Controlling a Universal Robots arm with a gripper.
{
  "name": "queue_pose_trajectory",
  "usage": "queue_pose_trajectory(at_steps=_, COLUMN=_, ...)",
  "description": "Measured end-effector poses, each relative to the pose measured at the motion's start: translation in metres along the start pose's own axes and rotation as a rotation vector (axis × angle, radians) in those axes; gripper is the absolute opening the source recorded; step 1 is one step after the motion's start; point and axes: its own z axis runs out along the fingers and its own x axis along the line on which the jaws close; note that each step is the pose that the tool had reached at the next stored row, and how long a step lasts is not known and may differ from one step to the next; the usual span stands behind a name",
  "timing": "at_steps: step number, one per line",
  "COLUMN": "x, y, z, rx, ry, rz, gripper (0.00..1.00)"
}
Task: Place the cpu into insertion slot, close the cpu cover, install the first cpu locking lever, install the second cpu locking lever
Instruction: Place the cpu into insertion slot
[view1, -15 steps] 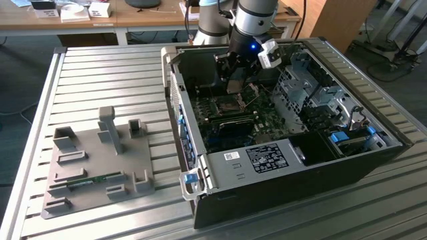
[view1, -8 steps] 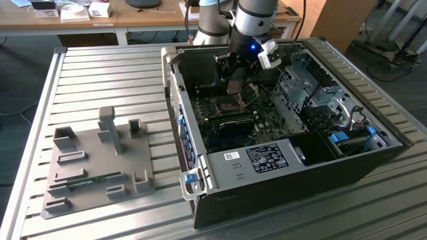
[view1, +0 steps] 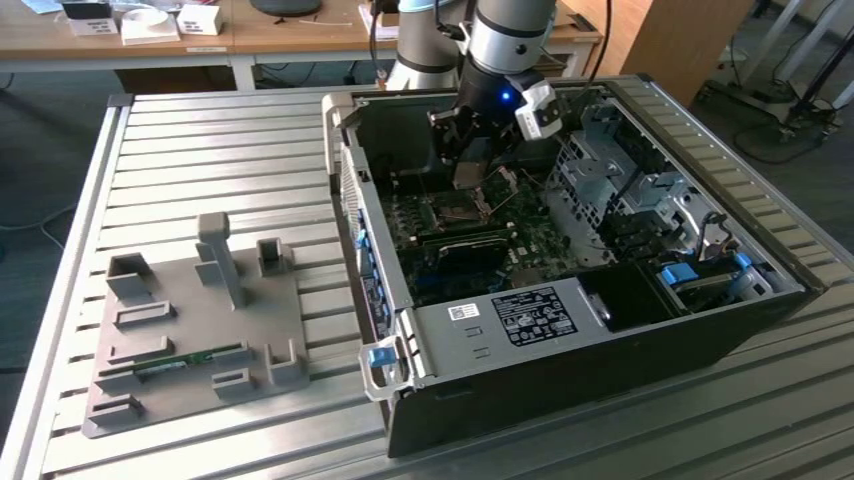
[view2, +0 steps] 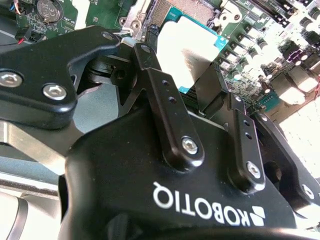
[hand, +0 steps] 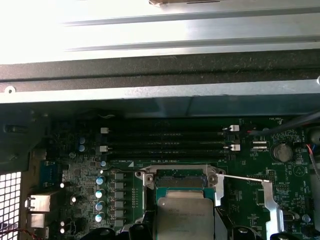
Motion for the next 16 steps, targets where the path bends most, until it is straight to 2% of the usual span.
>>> queue_pose_trajectory(at_steps=7, x=-0.0001, y=-0.0004, z=0.0048, rx=0.0, ry=0.0, rz=0.0, gripper=0.54)
queue_pose_trajectory(at_steps=16, x=-0.0001, y=-0.0005, z=0.0067, rx=-0.0003, ry=-0.0001, rz=0.0, gripper=0.54)
